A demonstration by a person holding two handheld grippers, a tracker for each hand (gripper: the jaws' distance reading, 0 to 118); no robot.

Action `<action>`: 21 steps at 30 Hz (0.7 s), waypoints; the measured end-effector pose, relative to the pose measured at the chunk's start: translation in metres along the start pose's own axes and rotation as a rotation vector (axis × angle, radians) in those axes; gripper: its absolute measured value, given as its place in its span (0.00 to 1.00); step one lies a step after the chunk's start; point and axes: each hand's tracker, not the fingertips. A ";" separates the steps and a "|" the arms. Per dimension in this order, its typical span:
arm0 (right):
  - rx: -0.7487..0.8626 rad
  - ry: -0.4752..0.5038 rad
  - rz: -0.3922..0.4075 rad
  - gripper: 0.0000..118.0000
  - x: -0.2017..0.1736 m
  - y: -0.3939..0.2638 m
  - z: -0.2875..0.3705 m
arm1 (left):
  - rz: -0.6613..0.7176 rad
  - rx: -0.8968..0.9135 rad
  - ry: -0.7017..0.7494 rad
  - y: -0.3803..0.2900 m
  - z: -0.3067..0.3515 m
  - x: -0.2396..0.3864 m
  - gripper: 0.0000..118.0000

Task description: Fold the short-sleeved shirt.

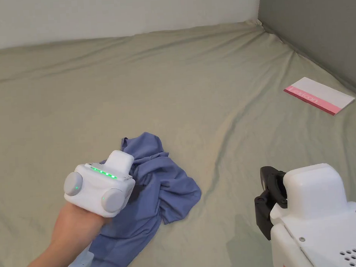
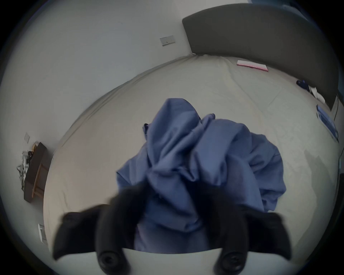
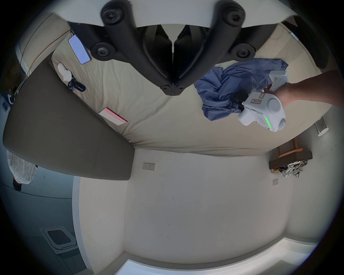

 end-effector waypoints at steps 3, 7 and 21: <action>0.013 0.008 0.016 0.01 -0.004 0.008 0.005 | 0.061 0.105 0.049 0.001 0.039 -0.014 1.00; 0.070 0.023 0.043 0.01 -0.010 0.030 0.018 | 0.186 0.290 0.062 0.009 0.124 -0.043 1.00; 0.300 0.160 0.106 0.01 -0.070 0.105 0.059 | 0.302 0.725 0.427 -0.054 0.372 -0.050 0.02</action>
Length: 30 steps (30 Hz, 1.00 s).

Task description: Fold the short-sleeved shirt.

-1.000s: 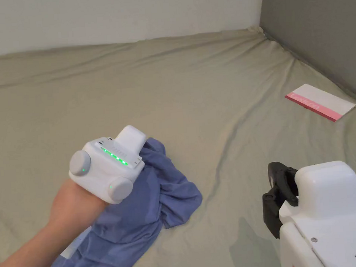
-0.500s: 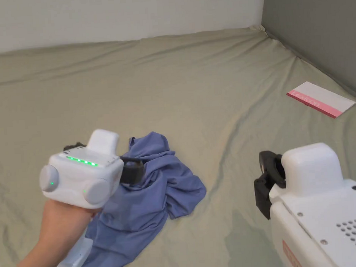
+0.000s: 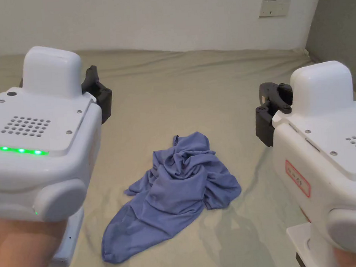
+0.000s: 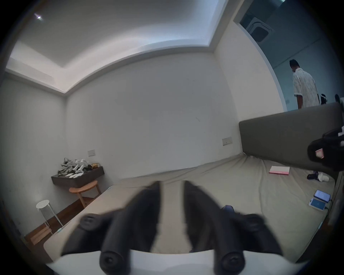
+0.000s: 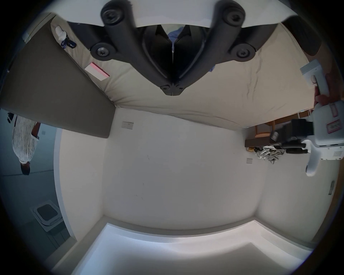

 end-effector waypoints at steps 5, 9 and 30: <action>0.042 0.049 0.049 0.01 -0.036 0.003 0.007 | 0.017 -0.005 0.042 -0.013 0.030 0.000 0.00; 0.045 0.081 0.047 0.01 -0.053 0.000 0.006 | -0.048 0.025 0.053 -0.020 0.047 0.005 0.00; -0.069 0.056 0.106 0.01 -0.033 -0.046 -0.010 | 0.084 -0.565 -0.165 -0.159 -0.042 0.009 0.12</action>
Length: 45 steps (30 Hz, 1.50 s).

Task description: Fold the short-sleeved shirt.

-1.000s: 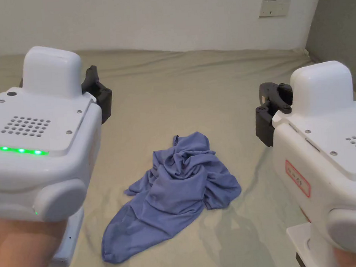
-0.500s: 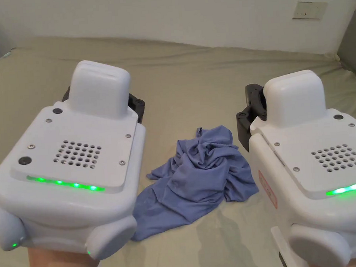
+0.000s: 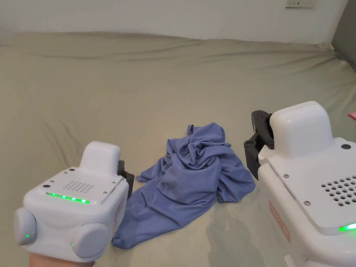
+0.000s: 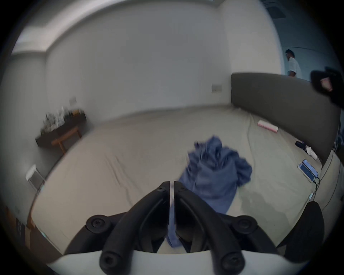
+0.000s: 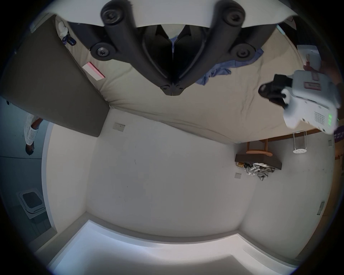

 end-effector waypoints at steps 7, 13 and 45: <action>-0.100 -0.033 -0.023 0.01 0.027 -0.034 -0.014 | 0.071 -0.254 0.041 -0.060 -0.092 -0.004 0.99; -0.176 -0.062 -0.034 0.01 0.045 -0.055 -0.024 | 0.122 -0.373 0.064 -0.084 -0.131 -0.003 0.83; -0.731 0.095 -0.207 0.38 0.035 -0.220 -0.292 | 0.038 -0.084 0.086 -0.037 -0.032 -0.044 0.00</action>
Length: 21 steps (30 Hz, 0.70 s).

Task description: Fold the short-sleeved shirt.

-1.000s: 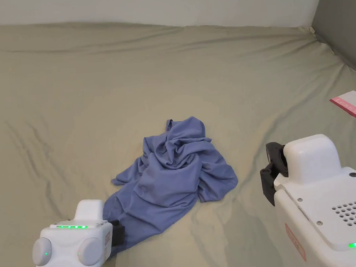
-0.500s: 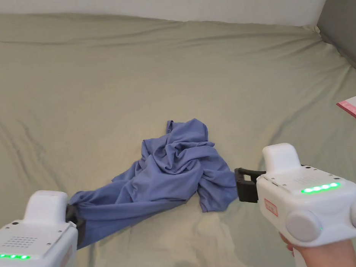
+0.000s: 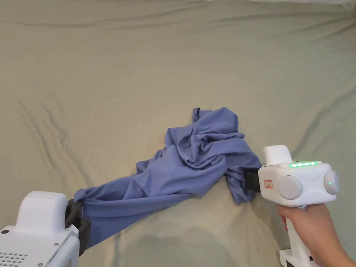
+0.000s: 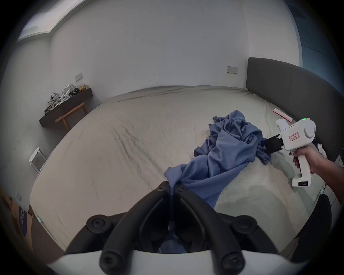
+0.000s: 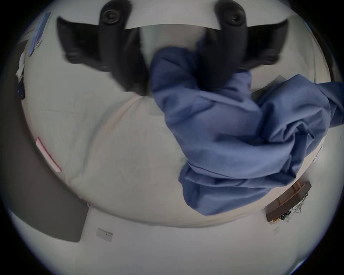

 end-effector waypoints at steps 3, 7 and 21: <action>0.038 -0.027 0.071 0.06 0.001 0.004 0.016 | 0.008 0.002 -0.005 0.003 0.002 -0.002 0.00; 0.156 -0.009 0.013 0.06 0.010 0.015 0.071 | 0.020 0.066 -0.004 0.020 0.020 -0.011 0.00; 0.577 -0.028 -0.146 0.06 0.081 0.047 0.290 | 0.051 0.390 0.121 0.120 0.121 -0.074 0.00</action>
